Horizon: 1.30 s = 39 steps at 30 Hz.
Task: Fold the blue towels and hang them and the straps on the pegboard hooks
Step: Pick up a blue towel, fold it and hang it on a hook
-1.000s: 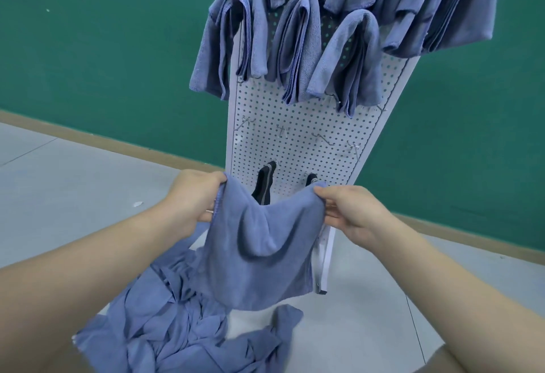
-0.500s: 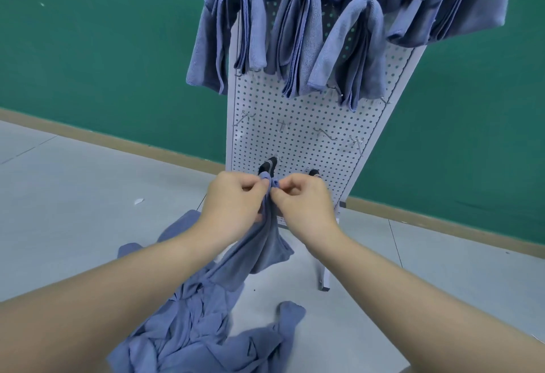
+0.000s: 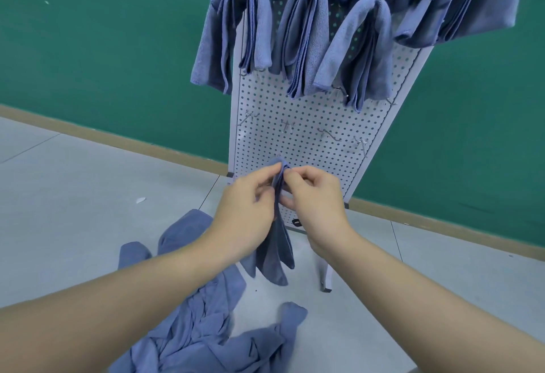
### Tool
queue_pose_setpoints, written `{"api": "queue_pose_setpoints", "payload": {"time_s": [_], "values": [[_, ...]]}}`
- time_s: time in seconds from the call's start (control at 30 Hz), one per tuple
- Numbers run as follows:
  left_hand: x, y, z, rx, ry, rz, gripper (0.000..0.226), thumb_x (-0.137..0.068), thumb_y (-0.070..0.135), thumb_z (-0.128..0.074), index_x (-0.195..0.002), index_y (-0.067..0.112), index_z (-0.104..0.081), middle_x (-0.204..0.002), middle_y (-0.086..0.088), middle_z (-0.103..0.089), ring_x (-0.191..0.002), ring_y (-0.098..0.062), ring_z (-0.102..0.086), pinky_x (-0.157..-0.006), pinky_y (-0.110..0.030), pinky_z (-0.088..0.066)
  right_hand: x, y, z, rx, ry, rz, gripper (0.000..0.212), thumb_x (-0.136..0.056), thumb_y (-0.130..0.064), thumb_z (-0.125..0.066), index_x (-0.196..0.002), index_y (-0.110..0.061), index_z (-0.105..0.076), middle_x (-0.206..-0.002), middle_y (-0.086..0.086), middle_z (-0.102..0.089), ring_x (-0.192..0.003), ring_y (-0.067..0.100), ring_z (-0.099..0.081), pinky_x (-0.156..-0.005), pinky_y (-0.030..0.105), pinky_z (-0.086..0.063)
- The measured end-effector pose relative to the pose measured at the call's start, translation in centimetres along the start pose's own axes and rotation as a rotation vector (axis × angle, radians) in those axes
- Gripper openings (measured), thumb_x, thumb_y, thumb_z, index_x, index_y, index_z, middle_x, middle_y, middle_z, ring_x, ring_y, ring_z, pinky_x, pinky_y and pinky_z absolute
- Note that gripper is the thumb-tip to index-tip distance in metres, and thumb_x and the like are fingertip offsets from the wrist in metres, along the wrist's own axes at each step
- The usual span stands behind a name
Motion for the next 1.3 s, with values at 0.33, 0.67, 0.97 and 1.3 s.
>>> {"api": "queue_pose_setpoints", "payload": {"time_s": [0.33,0.67,0.97,1.3], "values": [[-0.3,1.0,0.7,0.077,-0.188,0.159,0.08,-0.087,-0.024,-0.041,-0.112,0.046,-0.069,-0.113,0.017,-0.076,-0.118,-0.003,-0.065,-0.113,-0.04,-0.045,0.5,-1.1,0.9,-0.154,-0.024,-0.062,0.025,-0.095,-0.021,-0.074,-0.1,0.004,-0.073,-0.107,0.026,-0.073,-0.102,0.025,-0.075,-0.091,0.04,-0.062],[-1.3,1.7,2.2,0.097,0.117,0.022,0.024,-0.1,0.005,-0.058,-0.097,0.023,-0.073,-0.099,0.009,-0.072,-0.09,-0.008,-0.064,-0.078,-0.03,-0.056,1.2,-3.3,0.8,0.036,-0.002,0.081,0.021,-0.089,-0.023,-0.063,-0.076,-0.006,-0.065,-0.083,0.028,-0.068,-0.073,0.03,-0.066,-0.076,0.048,-0.057],[-1.6,1.3,1.5,0.25,-0.189,0.245,0.042,-0.091,0.051,-0.064,-0.115,0.018,-0.075,-0.116,-0.001,-0.077,-0.118,-0.018,-0.068,-0.115,-0.045,-0.043,2.6,-5.1,0.4,-0.046,-0.069,0.135,0.032,-0.086,-0.016,-0.058,-0.058,-0.024,-0.048,-0.062,-0.002,-0.041,-0.065,0.017,-0.037,-0.063,0.034,-0.033],[-1.0,0.9,0.9,0.422,-0.465,0.443,0.053,-0.091,0.049,-0.066,-0.129,0.012,-0.071,-0.135,-0.016,-0.067,-0.122,-0.027,-0.065,-0.118,-0.047,-0.04,2.3,-6.9,1.6,-0.274,-0.081,0.049,0.033,-0.064,-0.028,-0.063,-0.091,-0.011,-0.056,-0.093,0.015,-0.045,-0.086,0.031,-0.04,-0.08,0.044,-0.032]]}}
Point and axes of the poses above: each hand's wrist, its own x-axis away from the middle knuckle, its own z-axis out of the back of the hand, y = z × x, the point moved 3 cm from there along -x, towards the middle knuckle
